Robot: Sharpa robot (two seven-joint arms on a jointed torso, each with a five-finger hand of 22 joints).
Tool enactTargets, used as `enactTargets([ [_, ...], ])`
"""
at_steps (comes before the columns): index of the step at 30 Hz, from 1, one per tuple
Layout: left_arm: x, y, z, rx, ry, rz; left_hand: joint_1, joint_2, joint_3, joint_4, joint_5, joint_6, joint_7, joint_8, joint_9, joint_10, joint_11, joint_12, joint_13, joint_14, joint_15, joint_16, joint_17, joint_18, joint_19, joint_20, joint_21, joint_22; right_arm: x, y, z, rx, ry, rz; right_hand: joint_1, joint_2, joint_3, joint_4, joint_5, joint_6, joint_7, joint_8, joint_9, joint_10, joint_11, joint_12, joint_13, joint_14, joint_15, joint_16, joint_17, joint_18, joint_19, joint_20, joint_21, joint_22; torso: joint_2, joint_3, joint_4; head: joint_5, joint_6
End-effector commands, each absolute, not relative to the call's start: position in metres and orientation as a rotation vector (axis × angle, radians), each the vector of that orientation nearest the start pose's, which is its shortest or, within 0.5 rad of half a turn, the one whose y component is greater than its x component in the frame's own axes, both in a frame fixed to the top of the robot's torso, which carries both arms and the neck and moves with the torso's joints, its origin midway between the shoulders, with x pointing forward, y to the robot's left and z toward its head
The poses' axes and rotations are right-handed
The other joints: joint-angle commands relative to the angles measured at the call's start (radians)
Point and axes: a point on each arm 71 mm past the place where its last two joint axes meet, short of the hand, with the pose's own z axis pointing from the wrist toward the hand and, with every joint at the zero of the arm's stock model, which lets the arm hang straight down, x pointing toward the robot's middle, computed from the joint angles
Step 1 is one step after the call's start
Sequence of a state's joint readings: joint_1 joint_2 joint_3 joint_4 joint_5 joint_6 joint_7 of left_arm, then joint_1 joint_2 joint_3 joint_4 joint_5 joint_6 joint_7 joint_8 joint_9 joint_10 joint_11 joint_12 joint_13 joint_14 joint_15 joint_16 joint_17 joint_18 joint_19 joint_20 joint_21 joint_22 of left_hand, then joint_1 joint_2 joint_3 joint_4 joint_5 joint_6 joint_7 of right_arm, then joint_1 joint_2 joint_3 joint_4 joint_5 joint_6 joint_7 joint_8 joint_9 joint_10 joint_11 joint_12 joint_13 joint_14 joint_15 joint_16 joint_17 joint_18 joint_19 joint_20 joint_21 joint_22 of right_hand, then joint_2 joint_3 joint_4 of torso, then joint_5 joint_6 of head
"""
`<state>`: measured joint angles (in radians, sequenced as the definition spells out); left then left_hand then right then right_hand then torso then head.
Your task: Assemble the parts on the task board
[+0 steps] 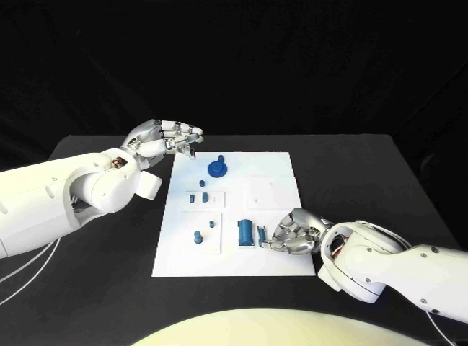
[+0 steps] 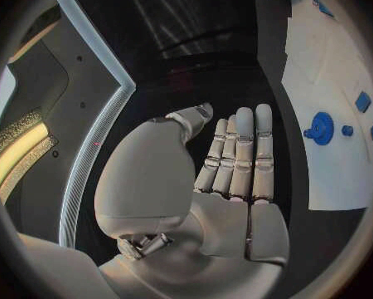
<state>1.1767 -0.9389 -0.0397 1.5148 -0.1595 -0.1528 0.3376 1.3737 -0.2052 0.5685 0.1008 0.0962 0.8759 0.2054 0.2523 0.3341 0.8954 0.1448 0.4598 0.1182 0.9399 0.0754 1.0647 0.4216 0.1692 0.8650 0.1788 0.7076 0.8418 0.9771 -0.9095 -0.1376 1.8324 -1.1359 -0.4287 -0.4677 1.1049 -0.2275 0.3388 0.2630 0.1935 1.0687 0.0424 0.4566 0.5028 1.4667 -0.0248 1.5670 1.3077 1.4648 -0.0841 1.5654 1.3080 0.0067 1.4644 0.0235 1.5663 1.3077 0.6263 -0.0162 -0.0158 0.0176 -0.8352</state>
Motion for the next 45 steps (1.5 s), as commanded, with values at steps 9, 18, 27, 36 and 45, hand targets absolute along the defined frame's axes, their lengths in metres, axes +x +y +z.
enactTargets([
  [9,0.48,0.247,-0.189,-0.978,1.567,-1.536,0.0,0.011,-0.002,0.006,0.0,-0.005,-0.003,0.005,-0.001,-0.009,0.001,0.005,-0.002,-0.001,0.003,0.001,0.0,0.013,0.006,-0.002,-0.004,-0.002,0.36,-0.164,-0.296,0.361,2.152,0.643,0.026,0.008,-0.005,-0.003,-0.008,0.0,0.002,-0.007,-0.002,0.104,-0.002,0.004,0.263,0.106,-0.002,0.005,0.263,-0.007,0.106,-0.001,0.005,0.263,0.0,-0.0008,0.0004,-0.001,-0.002],
  [18,0.48,0.247,-0.189,-0.978,1.568,-1.537,0.0,0.011,-0.002,0.006,0.0,-0.005,-0.003,0.005,-0.001,-0.009,0.001,0.005,-0.002,-0.001,0.003,0.001,0.0,0.013,0.006,-0.002,-0.004,-0.002,0.367,-0.165,-0.3,0.395,2.133,0.613,0.021,0.034,-0.003,0.014,0.0,0.002,0.002,-0.009,-0.005,0.104,-0.002,0.004,0.263,0.106,-0.002,0.005,0.263,-0.007,0.106,-0.002,0.005,0.263,0.0,-0.0013,0.0,-0.001,-0.001],
  [27,0.48,0.247,-0.189,-0.978,1.569,-1.537,0.0,0.012,-0.002,0.008,0.0,-0.005,-0.003,0.005,-0.001,-0.009,0.001,0.006,-0.002,-0.001,0.003,0.001,0.0,0.013,0.007,-0.002,-0.005,-0.003,0.37,-0.162,-0.302,0.397,2.129,0.616,0.021,0.034,-0.003,0.014,0.001,0.002,0.002,-0.009,-0.005,0.104,-0.002,0.004,0.263,0.106,-0.002,0.005,0.263,-0.007,0.106,-0.002,0.005,0.263,0.0,-0.0002,0.0015,-0.001,0.0],
  [36,0.48,0.246,-0.189,-0.978,1.571,-1.539,0.0,0.012,-0.002,0.008,0.0,-0.005,-0.003,0.005,-0.001,-0.009,0.001,0.006,-0.002,-0.001,0.003,0.001,0.0,0.013,0.007,-0.002,-0.005,-0.003,0.372,-0.161,-0.304,0.388,2.137,0.618,0.035,0.026,-0.006,0.006,-0.005,0.001,0.001,-0.009,-0.005,0.104,-0.003,0.004,0.263,0.106,-0.003,0.005,0.263,-0.007,0.106,-0.002,0.005,0.263,0.0,-0.0009,-0.0004,0.0,-0.002],
  [45,0.481,0.247,-0.19,-0.98,1.569,-1.538,0.0,0.012,-0.002,0.008,0.0,-0.005,-0.003,0.005,-0.001,-0.009,0.001,0.006,-0.002,-0.001,0.003,0.001,0.0,0.013,0.007,-0.002,-0.005,-0.003,0.373,-0.169,-0.293,0.47,2.015,0.718,0.038,0.015,-0.017,0.008,-0.007,-0.002,0.004,-0.011,-0.007,0.104,-0.001,0.004,0.263,0.106,-0.002,0.005,0.263,-0.007,0.106,-0.002,0.005,0.263,-0.002,-0.0005,-0.0017,0.003,0.005],
])
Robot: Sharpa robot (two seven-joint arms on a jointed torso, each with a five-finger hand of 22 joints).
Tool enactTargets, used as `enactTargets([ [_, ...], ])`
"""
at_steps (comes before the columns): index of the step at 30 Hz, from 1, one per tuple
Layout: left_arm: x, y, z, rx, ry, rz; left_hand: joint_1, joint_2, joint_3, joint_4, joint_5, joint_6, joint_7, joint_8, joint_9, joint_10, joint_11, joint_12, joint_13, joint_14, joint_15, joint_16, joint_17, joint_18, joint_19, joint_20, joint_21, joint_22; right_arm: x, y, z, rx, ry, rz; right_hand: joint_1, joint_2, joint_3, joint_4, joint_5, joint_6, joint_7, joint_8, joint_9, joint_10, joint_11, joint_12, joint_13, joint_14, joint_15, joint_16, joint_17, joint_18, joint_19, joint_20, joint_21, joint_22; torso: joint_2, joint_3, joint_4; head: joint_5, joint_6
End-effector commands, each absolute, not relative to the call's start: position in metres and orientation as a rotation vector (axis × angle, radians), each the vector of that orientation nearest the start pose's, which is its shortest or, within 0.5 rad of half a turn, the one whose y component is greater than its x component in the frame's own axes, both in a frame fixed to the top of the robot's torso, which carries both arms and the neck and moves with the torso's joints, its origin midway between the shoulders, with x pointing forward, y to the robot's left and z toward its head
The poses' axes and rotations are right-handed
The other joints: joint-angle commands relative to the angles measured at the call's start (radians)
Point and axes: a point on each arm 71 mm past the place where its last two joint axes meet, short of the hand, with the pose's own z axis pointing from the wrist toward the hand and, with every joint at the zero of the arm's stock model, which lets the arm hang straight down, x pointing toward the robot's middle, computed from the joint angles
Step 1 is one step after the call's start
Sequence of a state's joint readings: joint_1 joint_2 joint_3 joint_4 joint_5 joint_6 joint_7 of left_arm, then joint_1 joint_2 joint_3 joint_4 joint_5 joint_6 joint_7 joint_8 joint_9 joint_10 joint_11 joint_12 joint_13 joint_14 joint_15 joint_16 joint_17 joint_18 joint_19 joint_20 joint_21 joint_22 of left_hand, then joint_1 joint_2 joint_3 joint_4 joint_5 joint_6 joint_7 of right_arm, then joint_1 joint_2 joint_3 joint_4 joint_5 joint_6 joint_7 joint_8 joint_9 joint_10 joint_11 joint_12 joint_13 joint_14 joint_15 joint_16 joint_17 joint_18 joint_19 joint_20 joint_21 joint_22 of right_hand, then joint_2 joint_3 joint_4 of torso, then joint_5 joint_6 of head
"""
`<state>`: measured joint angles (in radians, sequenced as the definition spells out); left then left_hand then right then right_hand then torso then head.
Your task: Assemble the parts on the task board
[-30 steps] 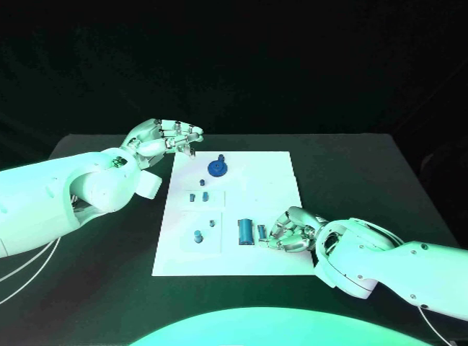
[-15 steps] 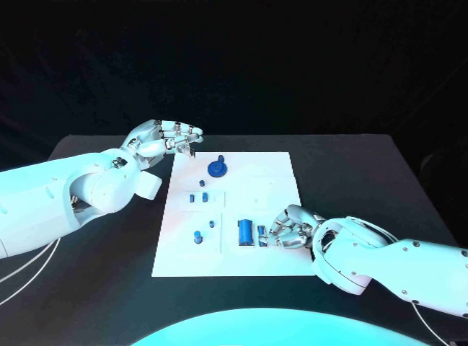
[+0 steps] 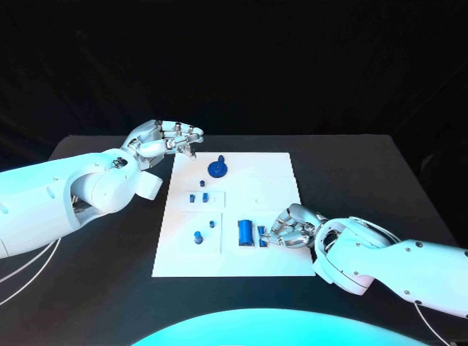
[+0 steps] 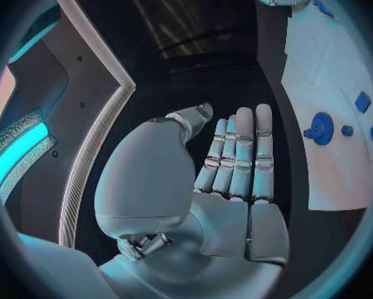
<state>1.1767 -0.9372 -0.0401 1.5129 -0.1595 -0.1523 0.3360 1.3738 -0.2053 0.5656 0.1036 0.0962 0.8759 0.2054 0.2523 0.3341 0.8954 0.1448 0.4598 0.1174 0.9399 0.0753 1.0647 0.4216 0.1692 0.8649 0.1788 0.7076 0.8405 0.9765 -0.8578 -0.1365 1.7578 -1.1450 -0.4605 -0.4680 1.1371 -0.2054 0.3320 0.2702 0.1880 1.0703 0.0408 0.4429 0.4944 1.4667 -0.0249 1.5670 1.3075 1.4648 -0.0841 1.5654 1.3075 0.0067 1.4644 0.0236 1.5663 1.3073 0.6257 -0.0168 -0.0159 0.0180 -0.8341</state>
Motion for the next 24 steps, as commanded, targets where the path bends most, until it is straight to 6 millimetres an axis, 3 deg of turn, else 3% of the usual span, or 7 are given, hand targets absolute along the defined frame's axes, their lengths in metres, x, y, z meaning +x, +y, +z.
enactTargets([
  [1,0.481,0.247,-0.19,-0.982,1.568,-1.538,0.0,0.012,0.001,0.005,0.0,-0.005,-0.003,0.005,-0.001,-0.009,0.001,0.006,-0.001,-0.001,0.003,0.001,0.0,0.013,0.007,-0.002,-0.005,-0.001,0.374,-0.171,-0.29,0.49,1.987,0.74,0.002,-0.015,-0.022,0.007,0.004,-0.014,0.01,-0.003,-0.002,0.098,0.003,-0.015,0.257,0.106,0.0,0.005,0.263,-0.007,0.106,0.0,0.005,0.263,-0.003,-0.0001,-0.0026,0.005,0.006],
  [5,0.481,0.248,-0.193,-1.0,1.557,-1.536,-0.002,0.012,0.001,0.007,0.0,-0.006,-0.003,0.006,-0.001,-0.009,0.001,0.006,-0.001,-0.001,0.003,0.001,0.0,0.013,0.007,-0.002,-0.006,-0.002,0.385,-0.18,-0.273,0.602,1.83,0.866,0.022,-0.014,-0.082,0.014,0.052,-0.102,0.049,-0.058,-0.023,0.055,0.036,-0.129,0.222,0.099,0.029,-0.01,0.236,0.015,0.073,0.022,-0.107,0.232,-0.007,0.0017,-0.002,0.003,0.022],
  [12,0.487,0.254,-0.204,-1.075,1.494,-1.517,-0.015,-0.001,-0.012,0.02,-0.002,-0.013,-0.004,0.004,-0.002,-0.01,0.001,0.01,-0.002,-0.011,0.005,-0.002,-0.001,0.012,0.002,0.001,-0.018,-0.009,0.425,-0.205,-0.255,0.774,1.63,1.001,0.06,0.0,-0.099,0.011,0.056,-0.13,0.063,-0.076,-0.029,0.014,0.05,-0.22,0.191,0.09,0.04,-0.031,0.203,0.036,0.038,0.036,-0.216,0.201,-0.029,-0.0029,-0.0059,-0.007,0.053],
  [13,0.489,0.255,-0.205,-1.086,1.478,-1.512,-0.019,-0.006,-0.019,0.027,-0.002,-0.016,-0.005,0.005,-0.002,-0.01,0.002,0.014,-0.001,-0.025,0.006,-0.007,-0.003,0.011,-0.006,0.003,-0.03,-0.015,0.433,-0.209,-0.254,0.795,1.605,1.009,0.081,0.005,-0.097,0.007,0.053,-0.141,0.07,-0.081,-0.029,-0.033,0.057,-0.31,0.159,0.069,0.047,-0.069,0.146,0.054,0.003,0.041,-0.316,0.171,-0.034,-0.0039,-0.0068,-0.009,0.06],
  [14,0.492,0.257,-0.207,-1.096,1.462,-1.505,-0.021,-0.01,-0.03,0.035,-0.003,-0.02,-0.006,0.005,-0.003,-0.011,0.002,0.017,-0.001,-0.047,0.009,-0.017,-0.008,0.01,-0.017,0.007,-0.048,-0.024,0.442,-0.215,-0.253,0.816,1.581,1.015,0.115,0.013,-0.089,0.003,0.051,-0.164,0.085,-0.083,-0.027,-0.176,0.07,-0.559,0.065,-0.006,0.062,-0.189,-0.009,0.101,-0.104,0.054,-0.599,0.08,-0.037,-0.0047,-0.0074,-0.011,0.069],
  [17,0.5,0.262,-0.213,-1.126,1.408,-1.481,-0.018,-0.018,-0.072,0.064,-0.005,-0.031,-0.004,0.008,-0.003,-0.028,0.011,0.016,-0.007,-0.146,0.03,-0.115,-0.054,0.005,-0.077,0.029,-0.143,-0.079,0.465,-0.229,-0.252,0.856,1.516,1.023,0.166,0.014,-0.077,0.009,0.044,-0.208,0.104,-0.074,-0.027,-0.404,0.09,-0.945,-0.163,-0.176,0.081,-0.455,-0.296,0.171,-0.292,0.078,-1.127,-0.144,-0.048,-0.0058,-0.0067,-0.014,0.093],
  [24,0.519,0.273,-0.232,-1.21,1.287,-1.41,0.053,0.008,-0.189,0.128,-0.005,-0.059,-0.033,0.003,-0.031,-0.018,0.044,-0.108,-0.054,-0.201,0.084,-0.492,-0.193,0.01,-0.142,0.098,-0.439,-0.296,0.504,-0.248,-0.254,0.922,1.425,1.061,0.233,-0.013,0.017,0.01,-0.006,-0.251,0.133,-0.091,-0.086,-0.459,0.143,-1.245,-0.647,-0.405,0.141,-0.919,-0.647,0.182,-0.379,0.139,-1.45,-0.486,-0.06,-0.0028,-0.0087,-0.01,0.146],
])
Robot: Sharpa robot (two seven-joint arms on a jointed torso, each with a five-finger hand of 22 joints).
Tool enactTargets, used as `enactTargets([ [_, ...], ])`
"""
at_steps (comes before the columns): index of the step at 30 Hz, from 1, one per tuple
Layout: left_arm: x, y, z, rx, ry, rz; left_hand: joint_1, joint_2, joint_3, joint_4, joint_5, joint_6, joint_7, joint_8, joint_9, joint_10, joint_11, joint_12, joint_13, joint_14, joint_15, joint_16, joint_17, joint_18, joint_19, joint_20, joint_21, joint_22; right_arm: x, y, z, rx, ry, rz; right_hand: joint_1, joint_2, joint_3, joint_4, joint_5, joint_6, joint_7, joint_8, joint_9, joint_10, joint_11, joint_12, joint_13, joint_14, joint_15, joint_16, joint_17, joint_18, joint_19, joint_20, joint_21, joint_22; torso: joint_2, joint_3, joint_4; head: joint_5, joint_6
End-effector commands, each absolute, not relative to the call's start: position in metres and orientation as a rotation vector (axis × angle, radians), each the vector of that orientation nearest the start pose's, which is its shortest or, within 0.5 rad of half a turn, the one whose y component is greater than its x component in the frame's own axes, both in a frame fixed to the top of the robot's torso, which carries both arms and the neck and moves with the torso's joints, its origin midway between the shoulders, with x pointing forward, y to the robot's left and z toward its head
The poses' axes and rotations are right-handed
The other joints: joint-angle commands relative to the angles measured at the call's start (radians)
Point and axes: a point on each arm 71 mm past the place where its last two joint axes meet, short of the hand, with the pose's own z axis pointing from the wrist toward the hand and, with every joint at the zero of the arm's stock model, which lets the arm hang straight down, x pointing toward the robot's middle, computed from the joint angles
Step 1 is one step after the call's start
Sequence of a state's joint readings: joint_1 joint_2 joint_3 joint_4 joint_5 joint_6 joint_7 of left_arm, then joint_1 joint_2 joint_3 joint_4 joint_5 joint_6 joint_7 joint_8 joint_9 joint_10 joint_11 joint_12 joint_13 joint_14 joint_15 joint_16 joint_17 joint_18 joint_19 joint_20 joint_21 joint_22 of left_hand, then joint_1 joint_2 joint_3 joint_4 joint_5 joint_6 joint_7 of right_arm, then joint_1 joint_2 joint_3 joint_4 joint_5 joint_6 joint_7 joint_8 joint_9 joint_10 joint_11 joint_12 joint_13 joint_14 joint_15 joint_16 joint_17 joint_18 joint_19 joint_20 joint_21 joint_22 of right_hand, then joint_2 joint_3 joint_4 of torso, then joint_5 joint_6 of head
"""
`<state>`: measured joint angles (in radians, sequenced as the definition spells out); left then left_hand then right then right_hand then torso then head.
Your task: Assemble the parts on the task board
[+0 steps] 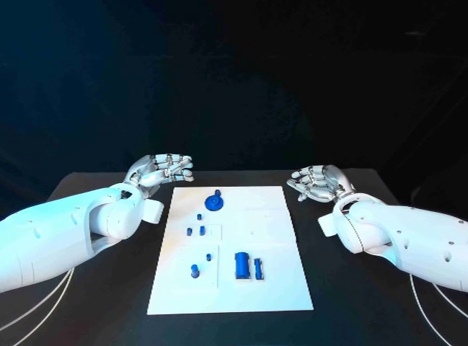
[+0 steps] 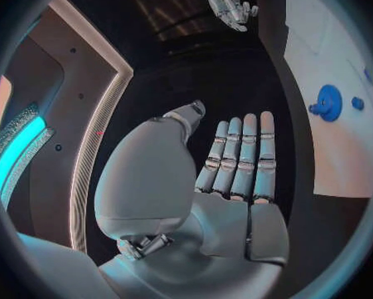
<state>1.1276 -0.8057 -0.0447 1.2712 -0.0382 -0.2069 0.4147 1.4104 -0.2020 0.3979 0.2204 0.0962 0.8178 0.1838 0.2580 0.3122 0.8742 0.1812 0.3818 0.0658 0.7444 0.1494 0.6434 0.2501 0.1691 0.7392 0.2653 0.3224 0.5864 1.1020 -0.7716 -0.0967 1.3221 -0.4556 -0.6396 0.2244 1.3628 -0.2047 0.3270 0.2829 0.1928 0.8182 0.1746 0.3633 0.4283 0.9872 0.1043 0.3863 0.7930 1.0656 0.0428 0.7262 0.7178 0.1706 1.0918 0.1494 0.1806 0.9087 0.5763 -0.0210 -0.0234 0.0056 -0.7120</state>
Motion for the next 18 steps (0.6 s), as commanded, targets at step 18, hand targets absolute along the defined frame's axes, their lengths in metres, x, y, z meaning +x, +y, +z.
enactTargets([
  [18,0.518,0.255,-0.247,-1.223,1.301,-1.338,-0.679,0.202,-0.398,-0.22,-0.096,-0.818,-0.184,-0.258,-0.312,-0.874,-0.181,-0.382,-0.066,-0.744,-0.149,-0.643,-0.25,-0.169,-0.739,-0.265,-0.322,-0.586,0.506,-0.234,-0.249,1.0,1.358,1.075,-1.363,0.205,-0.327,-0.283,-0.193,-0.818,-0.175,-0.363,-0.428,-0.987,-0.104,-0.386,-0.793,-1.066,-0.043,-0.726,-0.718,-0.171,-1.092,-0.149,-0.181,-0.909,-0.026,0.016,0.0159,-0.002,0.092],
])
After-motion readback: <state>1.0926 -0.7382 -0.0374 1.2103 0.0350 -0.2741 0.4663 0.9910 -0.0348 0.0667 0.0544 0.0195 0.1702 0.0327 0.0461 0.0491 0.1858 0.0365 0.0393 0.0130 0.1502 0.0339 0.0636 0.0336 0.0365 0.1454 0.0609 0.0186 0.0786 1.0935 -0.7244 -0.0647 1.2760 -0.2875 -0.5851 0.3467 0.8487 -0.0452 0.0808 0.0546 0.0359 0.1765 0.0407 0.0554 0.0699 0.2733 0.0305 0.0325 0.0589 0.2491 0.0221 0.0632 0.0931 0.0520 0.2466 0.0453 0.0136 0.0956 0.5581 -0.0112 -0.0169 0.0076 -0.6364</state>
